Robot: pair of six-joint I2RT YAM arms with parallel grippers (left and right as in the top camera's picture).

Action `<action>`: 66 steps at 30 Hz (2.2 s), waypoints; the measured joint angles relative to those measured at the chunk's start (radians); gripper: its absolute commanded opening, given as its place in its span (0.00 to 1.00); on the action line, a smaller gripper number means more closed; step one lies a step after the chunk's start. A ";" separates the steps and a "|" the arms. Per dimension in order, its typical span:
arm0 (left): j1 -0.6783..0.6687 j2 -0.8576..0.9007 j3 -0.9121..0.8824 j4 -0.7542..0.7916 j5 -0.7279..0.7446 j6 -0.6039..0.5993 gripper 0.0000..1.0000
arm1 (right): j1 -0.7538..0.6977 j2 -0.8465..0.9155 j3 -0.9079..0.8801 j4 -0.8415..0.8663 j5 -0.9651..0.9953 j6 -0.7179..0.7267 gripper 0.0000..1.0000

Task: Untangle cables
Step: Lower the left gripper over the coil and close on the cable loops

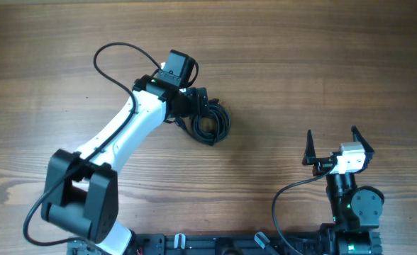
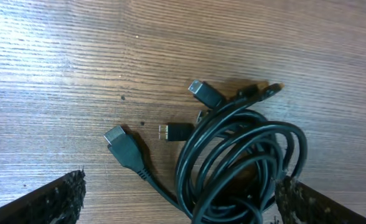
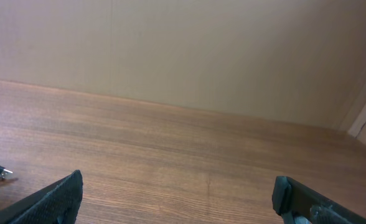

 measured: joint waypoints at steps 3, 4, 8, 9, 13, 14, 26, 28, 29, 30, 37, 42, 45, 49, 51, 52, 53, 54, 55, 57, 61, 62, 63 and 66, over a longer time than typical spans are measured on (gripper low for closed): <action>0.000 0.001 0.000 0.001 0.000 0.000 1.00 | 0.000 0.000 0.000 0.000 0.000 0.000 1.00; 0.000 0.001 0.000 0.001 0.000 0.000 1.00 | 0.000 0.000 0.000 0.000 0.000 0.000 1.00; 0.000 0.001 0.000 0.001 0.000 0.000 1.00 | 0.000 0.000 0.000 0.000 0.000 0.000 1.00; 0.000 0.001 0.000 0.001 0.000 0.000 1.00 | 0.000 0.000 0.000 0.000 0.000 0.000 1.00; 0.000 0.001 0.000 0.001 -0.005 0.000 1.00 | 0.000 0.000 0.000 0.000 0.000 0.000 1.00; 0.000 0.001 0.000 0.001 -0.013 0.000 1.00 | 0.000 0.000 0.000 0.000 0.000 0.000 1.00; 0.000 0.001 0.000 0.005 -0.060 0.000 1.00 | 0.000 0.000 0.000 0.000 0.000 0.000 1.00; 0.000 0.001 0.000 0.005 -0.060 0.000 1.00 | 0.000 0.000 0.000 0.000 0.000 0.000 1.00; 0.000 0.001 0.000 0.005 -0.061 0.000 1.00 | 0.000 0.000 0.000 0.000 0.000 0.000 1.00; 0.000 0.001 0.000 0.005 -0.061 0.000 1.00 | 0.000 0.000 0.000 0.000 0.000 0.000 1.00; 0.000 0.001 0.000 0.005 -0.063 0.000 1.00 | 0.000 0.000 0.000 0.000 0.000 0.000 1.00; 0.000 0.001 0.000 0.005 -0.063 0.000 1.00 | 0.000 0.000 0.000 0.000 0.000 0.000 1.00; 0.000 0.001 0.000 0.005 -0.063 0.000 1.00 | 0.000 0.000 0.000 0.000 0.000 0.000 1.00; 0.000 0.001 0.000 0.005 -0.063 0.000 1.00 | 0.000 0.000 0.000 0.000 0.000 0.000 1.00; 0.000 0.001 0.000 0.005 -0.063 0.000 1.00 | 0.000 0.000 0.000 0.000 0.000 0.000 1.00; 0.000 0.001 0.000 0.005 -0.063 0.000 1.00 | 0.000 0.000 0.000 0.000 0.000 0.000 1.00; 0.000 0.001 0.000 0.005 -0.063 0.000 1.00 | 0.000 0.000 0.000 0.000 0.000 0.000 1.00; 0.000 0.001 0.000 0.005 -0.063 0.000 1.00 | 0.000 0.000 0.000 0.000 0.000 0.000 1.00; 0.000 0.001 0.000 0.005 -0.063 0.000 1.00 | 0.000 0.000 0.000 0.000 0.000 0.000 1.00; 0.000 0.001 0.000 0.005 -0.063 0.000 1.00 | 0.000 0.000 0.000 0.000 0.000 0.000 1.00; 0.000 0.001 0.000 0.005 -0.063 0.000 1.00 | 0.000 0.000 0.000 0.000 0.000 0.000 1.00; 0.000 0.001 0.000 0.005 -0.063 0.000 1.00 | 0.000 0.000 0.000 0.000 0.000 0.000 1.00; 0.000 0.001 0.000 0.005 -0.064 0.000 1.00 | 0.000 0.000 0.000 0.000 0.000 0.000 1.00; 0.000 0.001 0.000 0.005 -0.063 0.000 1.00 | 0.000 0.000 0.000 0.000 0.000 0.000 1.00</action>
